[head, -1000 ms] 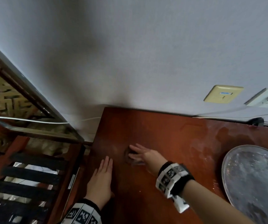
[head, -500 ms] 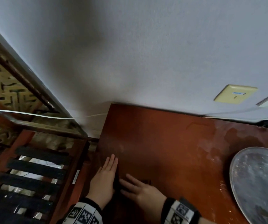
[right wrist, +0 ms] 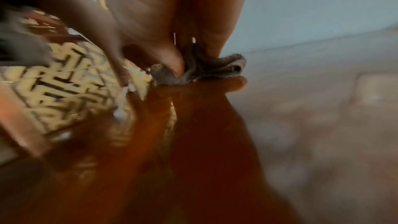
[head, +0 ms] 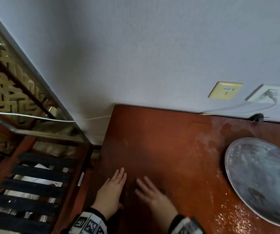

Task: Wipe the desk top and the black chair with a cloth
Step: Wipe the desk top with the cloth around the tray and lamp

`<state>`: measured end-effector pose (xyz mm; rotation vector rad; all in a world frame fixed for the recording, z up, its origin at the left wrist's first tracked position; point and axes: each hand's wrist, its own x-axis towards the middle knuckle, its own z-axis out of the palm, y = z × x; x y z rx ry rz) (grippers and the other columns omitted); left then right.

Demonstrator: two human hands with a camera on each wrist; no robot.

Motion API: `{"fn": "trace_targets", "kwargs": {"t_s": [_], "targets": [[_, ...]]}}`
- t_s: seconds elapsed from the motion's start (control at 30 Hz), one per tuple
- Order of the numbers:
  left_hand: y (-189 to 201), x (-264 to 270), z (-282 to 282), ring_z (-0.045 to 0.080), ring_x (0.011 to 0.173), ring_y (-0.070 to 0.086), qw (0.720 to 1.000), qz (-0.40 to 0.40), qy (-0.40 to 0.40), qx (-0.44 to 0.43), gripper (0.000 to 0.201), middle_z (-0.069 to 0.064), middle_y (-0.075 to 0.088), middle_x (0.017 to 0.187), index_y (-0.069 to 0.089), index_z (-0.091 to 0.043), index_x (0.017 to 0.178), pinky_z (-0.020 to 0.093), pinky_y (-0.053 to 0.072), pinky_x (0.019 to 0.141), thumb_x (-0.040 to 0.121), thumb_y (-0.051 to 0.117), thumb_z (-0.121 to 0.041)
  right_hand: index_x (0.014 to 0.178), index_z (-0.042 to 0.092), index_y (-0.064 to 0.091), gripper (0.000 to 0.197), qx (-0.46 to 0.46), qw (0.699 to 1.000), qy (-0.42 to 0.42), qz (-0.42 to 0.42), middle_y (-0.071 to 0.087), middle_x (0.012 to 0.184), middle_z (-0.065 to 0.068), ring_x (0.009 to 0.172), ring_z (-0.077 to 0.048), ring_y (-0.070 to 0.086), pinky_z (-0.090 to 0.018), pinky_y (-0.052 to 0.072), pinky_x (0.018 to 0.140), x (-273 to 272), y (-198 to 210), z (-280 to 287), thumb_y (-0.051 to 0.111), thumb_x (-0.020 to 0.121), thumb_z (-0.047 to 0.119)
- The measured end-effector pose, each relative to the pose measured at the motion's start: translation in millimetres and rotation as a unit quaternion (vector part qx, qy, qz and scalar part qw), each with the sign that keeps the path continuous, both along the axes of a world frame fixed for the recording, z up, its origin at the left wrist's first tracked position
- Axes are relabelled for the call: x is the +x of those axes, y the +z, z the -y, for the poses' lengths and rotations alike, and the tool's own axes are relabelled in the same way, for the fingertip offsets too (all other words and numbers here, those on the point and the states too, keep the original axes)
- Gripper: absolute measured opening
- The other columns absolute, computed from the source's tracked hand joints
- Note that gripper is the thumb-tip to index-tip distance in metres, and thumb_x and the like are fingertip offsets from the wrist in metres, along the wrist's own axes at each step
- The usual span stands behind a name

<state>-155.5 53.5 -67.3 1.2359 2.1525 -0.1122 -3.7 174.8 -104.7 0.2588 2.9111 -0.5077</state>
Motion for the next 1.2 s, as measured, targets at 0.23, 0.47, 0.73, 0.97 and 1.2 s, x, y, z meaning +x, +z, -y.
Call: {"fn": "trace_targets", "kwargs": {"t_s": [0.23, 0.47, 0.73, 0.97, 1.2], "targets": [[4, 22, 21, 0.015, 0.145, -0.013, 0.999, 0.001, -0.030, -0.021, 0.110, 0.002, -0.020, 0.157, -0.008, -0.013, 0.151, 0.033, 0.003, 0.118, 0.078, 0.072, -0.034, 0.111, 0.030, 0.069, 0.051, -0.013, 0.996, -0.071, -0.060, 0.052, 0.133, 0.007, 0.114, -0.017, 0.061, -0.017, 0.047, 0.087, 29, 1, -25, 0.064, 0.068, 0.004], [5, 41, 32, 0.015, 0.145, -0.013, 0.999, -0.010, -0.034, -0.034, 0.113, 0.003, -0.020, 0.157, -0.009, -0.013, 0.151, 0.035, 0.004, 0.119, 0.077, 0.074, -0.035, 0.149, 0.032, 0.016, 0.074, -0.016, 0.971, -0.237, 0.031, -0.019, 0.153, 0.013, 0.145, -0.014, -0.011, -0.047, 0.031, 0.111, 31, 20, -36, 0.035, 0.089, -0.007], [4, 54, 42, 0.015, 0.145, -0.013, 0.997, -0.022, -0.055, -0.041, 0.110, 0.003, -0.021, 0.157, -0.010, -0.013, 0.150, 0.035, 0.002, 0.119, 0.079, 0.071, -0.037, 0.130, 0.028, 0.053, 0.070, -0.045, 0.992, -0.101, -0.065, 0.037, 0.144, 0.009, 0.128, -0.021, 0.048, -0.024, 0.052, 0.087, 83, -11, -9, 0.063, 0.070, -0.007], [0, 69, 55, 0.015, 0.145, -0.014, 0.997, -0.028, -0.059, -0.037, 0.108, 0.003, -0.022, 0.156, -0.011, -0.012, 0.150, 0.034, 0.002, 0.119, 0.082, 0.067, -0.041, 0.149, 0.029, 0.023, 0.061, -0.022, 0.914, -0.406, -0.007, -0.008, 0.158, 0.008, 0.146, -0.015, -0.004, -0.042, 0.027, 0.113, 99, 6, -37, 0.039, 0.096, 0.003], [0, 73, 54, 0.015, 0.145, -0.014, 0.998, -0.032, -0.050, -0.034, 0.109, 0.004, -0.022, 0.156, -0.012, -0.011, 0.150, 0.033, 0.000, 0.118, 0.081, 0.066, -0.046, 0.148, 0.037, 0.017, 0.070, -0.057, 0.982, -0.177, 0.024, -0.018, 0.150, 0.018, 0.140, -0.006, -0.018, -0.036, 0.027, 0.114, 98, 11, 33, 0.033, 0.094, -0.005]]}}
